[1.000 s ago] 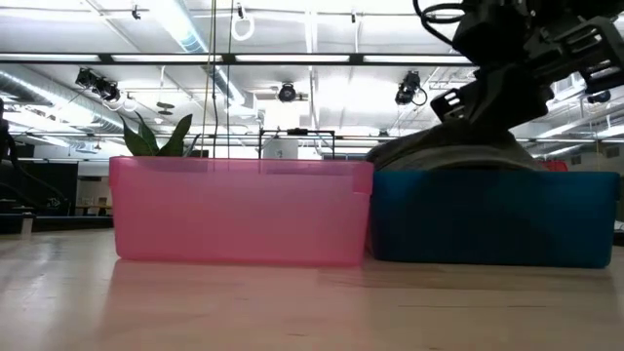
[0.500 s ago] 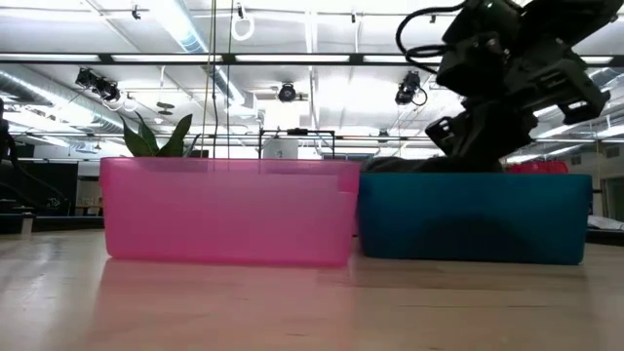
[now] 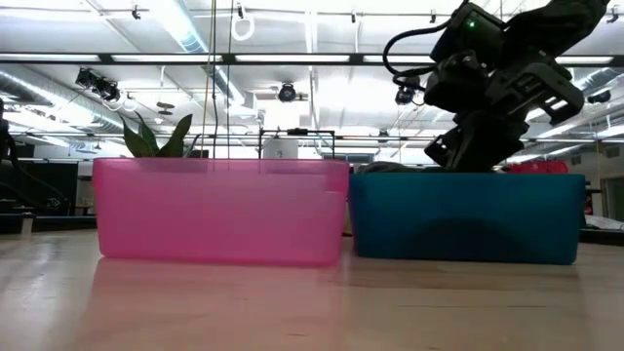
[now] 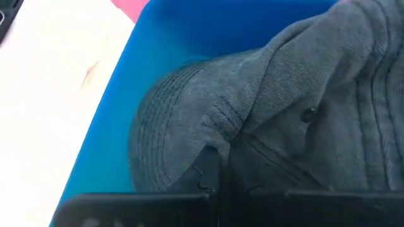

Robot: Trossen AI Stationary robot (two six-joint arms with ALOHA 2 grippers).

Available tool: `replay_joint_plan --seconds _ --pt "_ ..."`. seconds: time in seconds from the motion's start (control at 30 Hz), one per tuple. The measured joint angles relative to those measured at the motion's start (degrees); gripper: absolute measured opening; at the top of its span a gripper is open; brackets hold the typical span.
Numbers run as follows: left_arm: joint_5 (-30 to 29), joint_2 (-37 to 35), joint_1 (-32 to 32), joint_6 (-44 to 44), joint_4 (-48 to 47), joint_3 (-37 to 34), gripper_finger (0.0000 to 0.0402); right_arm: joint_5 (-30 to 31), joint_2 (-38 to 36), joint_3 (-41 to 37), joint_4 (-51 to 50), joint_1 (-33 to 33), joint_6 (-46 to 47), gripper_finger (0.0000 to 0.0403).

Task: Pick & Place hat
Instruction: Put the black cap into the blue bin

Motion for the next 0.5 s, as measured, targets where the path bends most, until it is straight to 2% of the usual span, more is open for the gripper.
replay_joint_plan --seconds 0.23,0.5 --pt "0.0 0.0 0.0 0.0 0.0 0.0 0.0169 -1.1 0.1 -0.2 0.9 -0.1 1.7 0.0011" --pt "0.0 0.0 0.0 0.0 0.0 0.0 0.0169 -0.7 -0.1 -0.3 3.9 -0.1 3.3 0.0071"
